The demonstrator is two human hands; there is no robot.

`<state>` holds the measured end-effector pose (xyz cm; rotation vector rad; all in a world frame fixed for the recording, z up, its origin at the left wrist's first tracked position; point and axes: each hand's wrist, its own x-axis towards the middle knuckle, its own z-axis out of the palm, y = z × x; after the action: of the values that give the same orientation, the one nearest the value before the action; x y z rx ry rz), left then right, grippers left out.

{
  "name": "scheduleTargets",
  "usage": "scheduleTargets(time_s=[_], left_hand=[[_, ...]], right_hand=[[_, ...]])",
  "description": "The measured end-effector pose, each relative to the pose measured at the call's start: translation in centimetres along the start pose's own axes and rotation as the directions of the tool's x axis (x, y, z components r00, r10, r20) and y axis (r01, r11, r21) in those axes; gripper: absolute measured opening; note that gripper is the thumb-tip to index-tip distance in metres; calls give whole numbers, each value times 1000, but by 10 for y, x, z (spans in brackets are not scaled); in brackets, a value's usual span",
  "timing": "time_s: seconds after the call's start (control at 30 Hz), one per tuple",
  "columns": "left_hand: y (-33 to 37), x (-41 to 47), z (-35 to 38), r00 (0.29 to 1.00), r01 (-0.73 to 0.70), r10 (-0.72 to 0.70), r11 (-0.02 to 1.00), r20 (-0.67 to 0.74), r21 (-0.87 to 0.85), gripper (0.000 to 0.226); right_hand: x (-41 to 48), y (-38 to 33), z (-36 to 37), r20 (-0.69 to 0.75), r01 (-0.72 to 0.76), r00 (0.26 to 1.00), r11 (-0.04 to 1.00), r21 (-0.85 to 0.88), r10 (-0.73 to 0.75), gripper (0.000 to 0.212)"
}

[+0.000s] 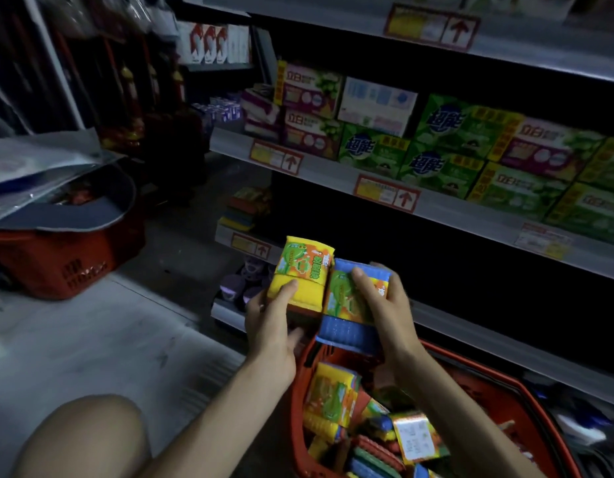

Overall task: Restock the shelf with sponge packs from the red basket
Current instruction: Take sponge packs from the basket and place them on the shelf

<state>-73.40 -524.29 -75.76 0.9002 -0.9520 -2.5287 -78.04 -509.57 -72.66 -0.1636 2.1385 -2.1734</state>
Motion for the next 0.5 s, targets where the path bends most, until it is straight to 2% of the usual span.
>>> scheduleTargets(time_s=[0.1, 0.27, 0.43, 0.5], left_hand=[[6, 5, 1, 999, -37, 36, 999, 24, 24, 43], [20, 18, -6, 986, -166, 161, 978, 44, 130, 36], [37, 41, -3, 983, -185, 181, 969, 41, 163, 40], [43, 50, 6, 981, -193, 188, 962, 44, 192, 37]], right_hand=[[11, -7, -4, 0, 68, 998, 997, -45, -68, 55], [24, -2, -7, 95, 120, 990, 978, -169, -105, 63], [31, 9, -5, 301, 210, 950, 891, -402, -88, 86], [31, 8, 5, 373, 203, 927, 900, -386, -49, 82]])
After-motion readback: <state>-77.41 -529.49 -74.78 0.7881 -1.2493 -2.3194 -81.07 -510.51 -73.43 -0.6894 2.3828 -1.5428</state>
